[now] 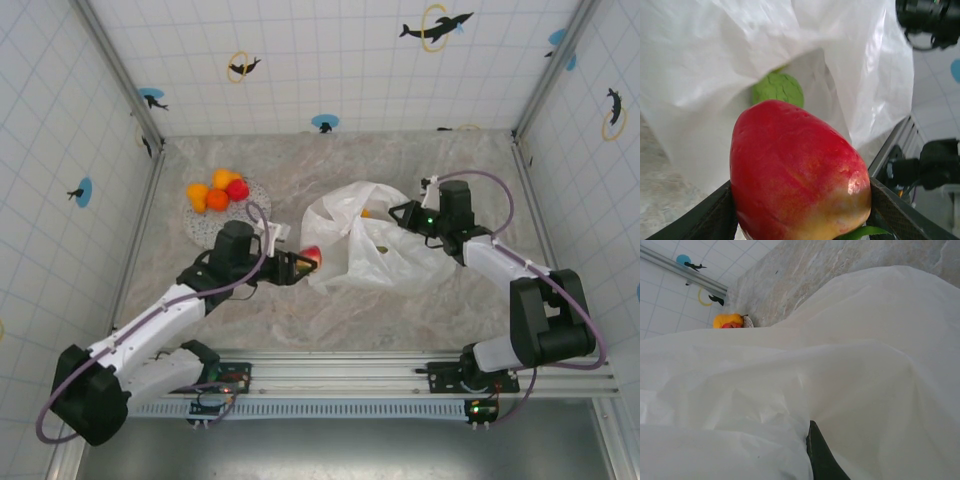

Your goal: Place the fruits into the plastic bag

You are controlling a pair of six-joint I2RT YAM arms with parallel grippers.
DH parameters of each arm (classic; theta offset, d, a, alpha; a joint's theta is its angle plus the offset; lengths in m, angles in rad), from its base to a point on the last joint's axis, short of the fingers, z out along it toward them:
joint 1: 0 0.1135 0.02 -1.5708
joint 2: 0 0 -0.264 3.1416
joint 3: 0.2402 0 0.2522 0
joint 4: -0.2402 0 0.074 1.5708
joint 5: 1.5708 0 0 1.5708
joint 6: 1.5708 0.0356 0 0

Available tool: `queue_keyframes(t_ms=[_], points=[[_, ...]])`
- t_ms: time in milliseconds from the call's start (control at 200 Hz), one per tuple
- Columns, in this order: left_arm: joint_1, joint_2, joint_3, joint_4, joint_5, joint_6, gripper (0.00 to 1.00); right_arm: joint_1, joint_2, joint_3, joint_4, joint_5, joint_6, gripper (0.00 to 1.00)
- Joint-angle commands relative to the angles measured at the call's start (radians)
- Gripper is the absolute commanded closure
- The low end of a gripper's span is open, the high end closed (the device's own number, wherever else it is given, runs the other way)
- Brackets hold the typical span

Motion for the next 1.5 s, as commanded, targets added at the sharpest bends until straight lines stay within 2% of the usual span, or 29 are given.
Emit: queue_keyframes(t_ms=[0,130,280,500,670,951,1286,1496], points=[[-0.054,0.072,0.038,0.035,0.001,0.063,0.44,0.007,0.008,0.039,-0.014,0.011,-0.006,1.0],[-0.093,0.171,0.072,0.078,-0.029,0.073,0.44,0.013,0.003,0.037,-0.022,0.013,-0.008,1.0],[-0.096,0.271,0.129,0.082,-0.122,0.074,0.45,0.015,-0.001,0.039,-0.043,0.016,-0.02,1.0],[-0.1,0.389,0.177,0.175,-0.133,0.025,0.45,0.015,-0.009,0.029,-0.051,0.011,-0.026,1.0],[-0.158,0.49,0.237,0.231,-0.187,0.031,0.45,0.018,-0.013,0.022,-0.032,0.006,-0.003,1.0],[-0.226,0.637,0.292,0.421,-0.278,-0.051,0.42,0.025,-0.017,-0.003,0.012,0.005,0.04,1.0],[-0.237,0.8,0.367,0.495,-0.253,-0.093,0.38,0.026,-0.023,-0.005,0.01,0.013,0.04,1.0],[-0.238,0.823,0.402,0.484,-0.265,-0.082,0.32,0.026,-0.017,-0.002,0.005,0.012,0.036,1.0]])
